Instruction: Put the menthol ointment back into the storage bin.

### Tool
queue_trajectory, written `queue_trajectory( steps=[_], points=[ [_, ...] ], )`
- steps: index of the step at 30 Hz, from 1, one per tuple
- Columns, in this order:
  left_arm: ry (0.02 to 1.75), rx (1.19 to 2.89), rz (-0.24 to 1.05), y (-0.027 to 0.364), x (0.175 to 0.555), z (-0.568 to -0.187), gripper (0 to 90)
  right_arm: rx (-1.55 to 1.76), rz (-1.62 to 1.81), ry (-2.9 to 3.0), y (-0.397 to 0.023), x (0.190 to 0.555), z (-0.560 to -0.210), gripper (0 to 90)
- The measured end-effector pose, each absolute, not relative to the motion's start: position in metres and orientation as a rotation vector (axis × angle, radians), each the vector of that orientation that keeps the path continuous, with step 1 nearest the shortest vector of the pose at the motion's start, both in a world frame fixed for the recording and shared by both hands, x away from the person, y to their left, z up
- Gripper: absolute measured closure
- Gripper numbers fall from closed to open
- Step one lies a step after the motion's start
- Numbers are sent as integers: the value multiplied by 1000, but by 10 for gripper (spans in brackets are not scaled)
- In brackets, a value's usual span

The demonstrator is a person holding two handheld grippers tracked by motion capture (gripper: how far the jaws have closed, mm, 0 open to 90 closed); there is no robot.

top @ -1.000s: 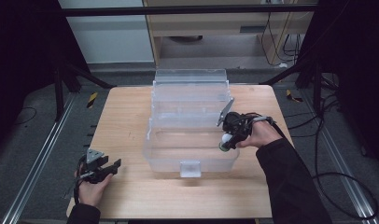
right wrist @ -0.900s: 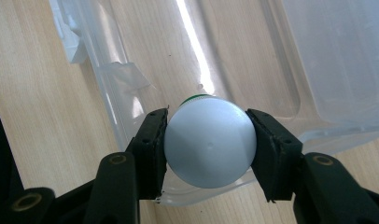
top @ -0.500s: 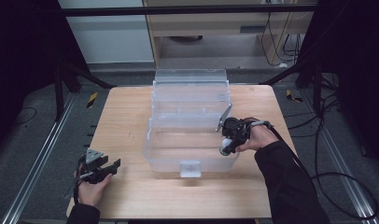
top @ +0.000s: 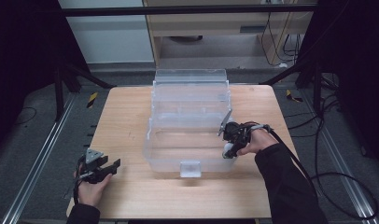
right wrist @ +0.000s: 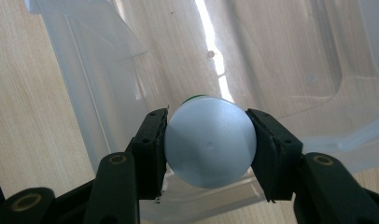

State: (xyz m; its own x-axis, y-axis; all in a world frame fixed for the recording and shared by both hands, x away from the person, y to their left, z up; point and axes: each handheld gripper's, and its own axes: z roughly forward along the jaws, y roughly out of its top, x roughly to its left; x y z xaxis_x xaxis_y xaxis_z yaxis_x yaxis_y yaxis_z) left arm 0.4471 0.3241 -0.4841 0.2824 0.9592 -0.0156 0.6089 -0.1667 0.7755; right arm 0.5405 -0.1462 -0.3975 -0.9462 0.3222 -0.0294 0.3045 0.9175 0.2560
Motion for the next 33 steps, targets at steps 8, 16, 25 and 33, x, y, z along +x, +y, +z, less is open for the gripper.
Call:
queue_trajectory(
  steps=[8,16,25,33],
  points=[
    [1411,1871,651,324,447,-484,431,489,387,3023,-145,541,-404,500],
    [1412,1865,650,324,447,-485,431,480,372,3034,-144,540,-406,506],
    [1411,1868,651,325,447,-484,431,500,421,2996,-148,536,-398,495],
    [1410,1862,647,324,447,-484,429,623,679,2833,-164,522,-373,416]
  ],
)
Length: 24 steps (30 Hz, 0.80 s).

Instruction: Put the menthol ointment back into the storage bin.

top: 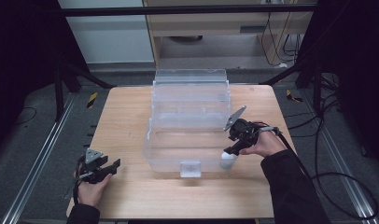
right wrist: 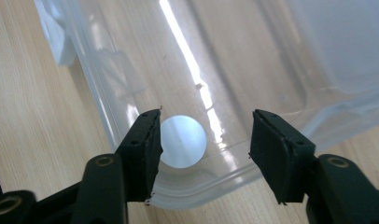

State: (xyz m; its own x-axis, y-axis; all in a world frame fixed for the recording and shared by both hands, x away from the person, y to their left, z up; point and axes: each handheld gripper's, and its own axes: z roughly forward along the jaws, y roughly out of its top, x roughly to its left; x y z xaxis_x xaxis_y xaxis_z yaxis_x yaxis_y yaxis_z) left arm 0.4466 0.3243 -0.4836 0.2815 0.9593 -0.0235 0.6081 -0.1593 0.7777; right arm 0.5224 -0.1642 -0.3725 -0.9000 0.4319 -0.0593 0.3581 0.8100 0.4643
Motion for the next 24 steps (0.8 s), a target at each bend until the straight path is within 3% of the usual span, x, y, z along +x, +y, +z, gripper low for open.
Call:
queue_trajectory(
  steps=[12,24],
  points=[
    [1410,1852,638,325,446,-483,446,929,1027,2411,-218,498,-360,289],
    [1400,1841,625,326,445,-481,513,1194,1168,2093,-267,486,-400,191]
  ],
)
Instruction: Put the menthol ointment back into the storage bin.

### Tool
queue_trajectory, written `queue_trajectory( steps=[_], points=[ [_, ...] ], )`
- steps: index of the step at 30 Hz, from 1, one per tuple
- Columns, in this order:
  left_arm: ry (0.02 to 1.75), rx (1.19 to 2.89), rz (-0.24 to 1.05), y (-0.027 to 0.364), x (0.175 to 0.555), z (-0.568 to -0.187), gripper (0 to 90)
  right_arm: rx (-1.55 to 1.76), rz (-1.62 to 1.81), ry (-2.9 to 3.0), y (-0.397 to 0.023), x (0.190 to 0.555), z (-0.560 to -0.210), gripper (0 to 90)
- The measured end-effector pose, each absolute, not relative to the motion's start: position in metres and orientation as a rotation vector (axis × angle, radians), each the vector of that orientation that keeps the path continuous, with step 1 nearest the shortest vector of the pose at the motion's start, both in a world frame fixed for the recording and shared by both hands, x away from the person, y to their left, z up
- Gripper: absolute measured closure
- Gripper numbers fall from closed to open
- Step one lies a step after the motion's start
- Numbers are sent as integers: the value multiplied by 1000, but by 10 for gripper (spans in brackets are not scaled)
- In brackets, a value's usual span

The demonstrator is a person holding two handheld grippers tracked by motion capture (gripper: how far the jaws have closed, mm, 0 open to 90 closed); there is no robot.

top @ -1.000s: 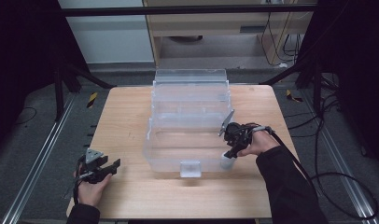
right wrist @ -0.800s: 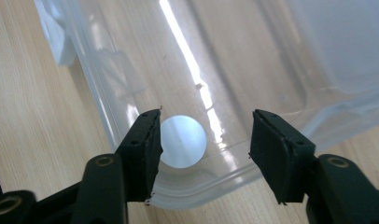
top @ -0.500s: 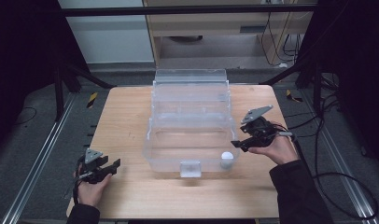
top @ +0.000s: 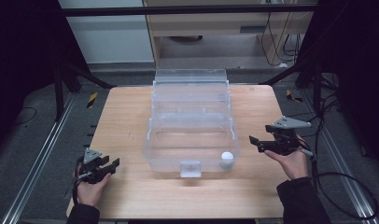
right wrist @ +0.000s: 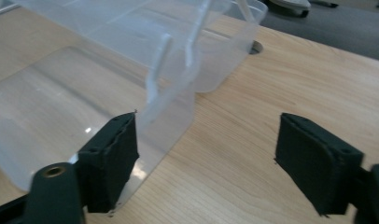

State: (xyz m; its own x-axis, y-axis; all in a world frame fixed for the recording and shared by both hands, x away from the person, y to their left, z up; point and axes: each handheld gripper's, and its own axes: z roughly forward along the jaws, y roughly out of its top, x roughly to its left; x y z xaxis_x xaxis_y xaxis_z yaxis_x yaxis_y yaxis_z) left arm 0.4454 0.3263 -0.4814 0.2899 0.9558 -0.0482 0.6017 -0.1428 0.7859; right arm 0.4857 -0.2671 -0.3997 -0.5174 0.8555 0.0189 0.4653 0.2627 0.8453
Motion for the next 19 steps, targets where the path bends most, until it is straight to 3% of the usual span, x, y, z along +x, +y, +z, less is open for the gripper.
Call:
queue_trajectory(
  steps=[7,19],
  points=[
    [1403,1830,614,328,446,-483,520,1291,1128,2076,-284,487,-433,188],
    [1437,1804,625,333,450,-487,354,1408,1057,2024,-313,487,-472,166]
  ],
)
